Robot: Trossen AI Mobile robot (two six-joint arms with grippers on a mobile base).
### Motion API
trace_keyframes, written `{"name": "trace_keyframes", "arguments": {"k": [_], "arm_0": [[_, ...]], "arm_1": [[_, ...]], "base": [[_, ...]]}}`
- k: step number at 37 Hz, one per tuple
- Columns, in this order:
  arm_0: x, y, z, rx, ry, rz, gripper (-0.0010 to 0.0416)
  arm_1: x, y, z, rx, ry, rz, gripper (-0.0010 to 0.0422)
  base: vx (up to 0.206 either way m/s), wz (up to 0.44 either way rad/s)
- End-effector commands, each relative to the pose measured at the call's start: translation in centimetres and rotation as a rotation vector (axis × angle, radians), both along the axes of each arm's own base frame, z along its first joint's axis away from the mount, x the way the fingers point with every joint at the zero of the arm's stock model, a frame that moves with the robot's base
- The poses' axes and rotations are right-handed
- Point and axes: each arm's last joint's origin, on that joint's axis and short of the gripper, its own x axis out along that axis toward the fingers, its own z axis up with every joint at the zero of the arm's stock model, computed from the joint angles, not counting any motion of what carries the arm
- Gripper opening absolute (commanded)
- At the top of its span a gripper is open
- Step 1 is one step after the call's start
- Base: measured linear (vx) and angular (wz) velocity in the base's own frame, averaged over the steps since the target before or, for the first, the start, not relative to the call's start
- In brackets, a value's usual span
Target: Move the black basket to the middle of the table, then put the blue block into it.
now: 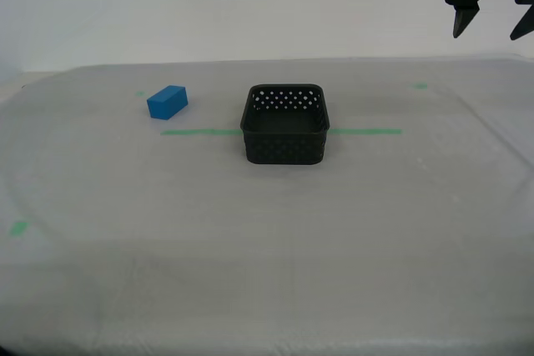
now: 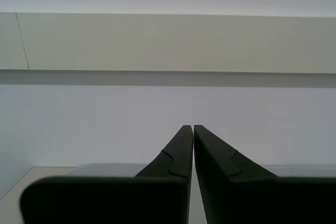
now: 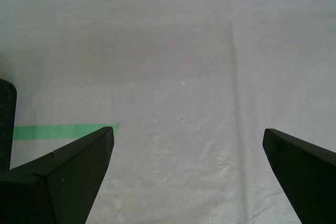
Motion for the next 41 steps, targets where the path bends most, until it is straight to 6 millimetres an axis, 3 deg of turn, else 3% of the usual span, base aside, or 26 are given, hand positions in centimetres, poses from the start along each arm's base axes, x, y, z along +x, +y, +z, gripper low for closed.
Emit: {"name": "trace_keyframes", "arguments": {"k": [1,41], "arm_0": [[0.00,0.03,0.04,0.000,-0.002,0.002,0.0398],[0.00,0.03,0.04,0.000,-0.002,0.002,0.0398]], "arm_1": [[-0.01,0.00,0.05,0.002,-0.004,0.001,0.0000],[0.00,-0.01,0.13,0.000,-0.007,0.000,0.0000]], "base": [[0.000,0.000],[0.000,0.000]]}}
